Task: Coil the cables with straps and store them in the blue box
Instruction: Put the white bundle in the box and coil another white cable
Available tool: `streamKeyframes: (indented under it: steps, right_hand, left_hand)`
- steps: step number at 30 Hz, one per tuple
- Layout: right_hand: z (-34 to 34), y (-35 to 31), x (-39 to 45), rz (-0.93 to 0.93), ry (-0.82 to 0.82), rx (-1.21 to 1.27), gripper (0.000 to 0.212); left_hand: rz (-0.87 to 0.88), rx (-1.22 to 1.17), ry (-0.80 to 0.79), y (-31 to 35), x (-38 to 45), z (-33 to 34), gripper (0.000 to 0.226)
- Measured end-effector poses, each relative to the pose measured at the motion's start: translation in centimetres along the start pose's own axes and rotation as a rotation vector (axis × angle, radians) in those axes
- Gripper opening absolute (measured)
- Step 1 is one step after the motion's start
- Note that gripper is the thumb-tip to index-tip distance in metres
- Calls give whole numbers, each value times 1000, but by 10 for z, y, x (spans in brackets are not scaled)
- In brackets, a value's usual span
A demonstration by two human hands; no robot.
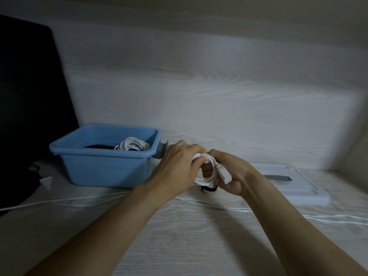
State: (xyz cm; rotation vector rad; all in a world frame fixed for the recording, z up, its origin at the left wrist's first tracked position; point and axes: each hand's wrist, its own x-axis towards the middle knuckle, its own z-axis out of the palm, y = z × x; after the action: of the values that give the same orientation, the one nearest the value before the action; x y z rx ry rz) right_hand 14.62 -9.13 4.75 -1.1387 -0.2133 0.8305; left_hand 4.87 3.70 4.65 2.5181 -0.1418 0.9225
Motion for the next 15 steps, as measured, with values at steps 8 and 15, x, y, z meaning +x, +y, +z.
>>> streamKeyframes:
  steps: [8, 15]
  right_hand:
    - [16, -2, -13, -538, 12, -583, 16]
    - [11, -8, -19, -843, -81, -849, 7]
  left_hand:
    - [-116, 324, -149, -17, 6, -10, 16]
    - [-344, -534, -313, -12, 9, -19, 30]
